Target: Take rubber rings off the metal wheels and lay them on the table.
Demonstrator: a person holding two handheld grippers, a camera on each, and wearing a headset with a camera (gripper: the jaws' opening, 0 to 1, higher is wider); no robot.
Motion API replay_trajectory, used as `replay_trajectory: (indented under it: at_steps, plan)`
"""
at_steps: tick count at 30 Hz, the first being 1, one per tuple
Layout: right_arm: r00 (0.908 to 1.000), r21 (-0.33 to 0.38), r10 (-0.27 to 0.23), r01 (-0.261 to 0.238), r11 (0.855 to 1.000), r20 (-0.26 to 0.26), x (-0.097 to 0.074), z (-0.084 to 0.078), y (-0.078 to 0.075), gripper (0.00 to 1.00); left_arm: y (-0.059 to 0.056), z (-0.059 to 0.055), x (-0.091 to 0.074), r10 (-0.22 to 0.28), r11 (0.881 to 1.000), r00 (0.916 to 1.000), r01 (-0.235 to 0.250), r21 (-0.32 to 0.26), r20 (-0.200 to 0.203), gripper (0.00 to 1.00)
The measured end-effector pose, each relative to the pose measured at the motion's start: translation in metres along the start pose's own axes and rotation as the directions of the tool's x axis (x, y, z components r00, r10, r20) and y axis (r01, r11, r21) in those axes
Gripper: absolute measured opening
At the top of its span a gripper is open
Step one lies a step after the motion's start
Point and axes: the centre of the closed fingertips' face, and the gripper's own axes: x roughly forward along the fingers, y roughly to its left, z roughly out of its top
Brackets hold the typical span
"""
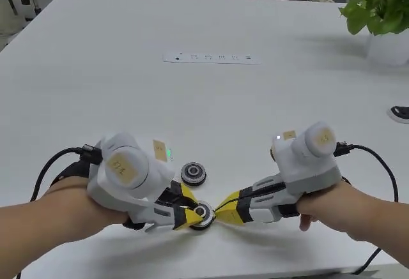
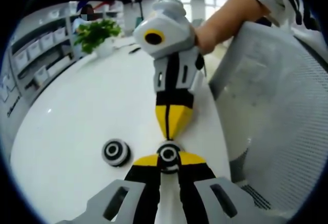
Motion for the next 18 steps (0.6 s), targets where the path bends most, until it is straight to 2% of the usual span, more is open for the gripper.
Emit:
replay_trajectory:
  at_steps: [8, 18]
  plan:
    - [0.9991, 0.068, -0.005, 0.002, 0.998, 0.042, -0.0005, 0.0072, -0.0019, 0.0, 0.0015, 0.0003, 0.0004, 0.018, 1.0, 0.9998, -0.018, -0.012, -0.006, 0.13]
    - [0.9983, 0.108, -0.001, -0.005, 0.994, 0.059, -0.0005, 0.0104, -0.0005, 0.0, 0.0028, 0.0001, 0.0009, 0.037, 0.999, 0.999, -0.038, -0.026, -0.023, 0.12]
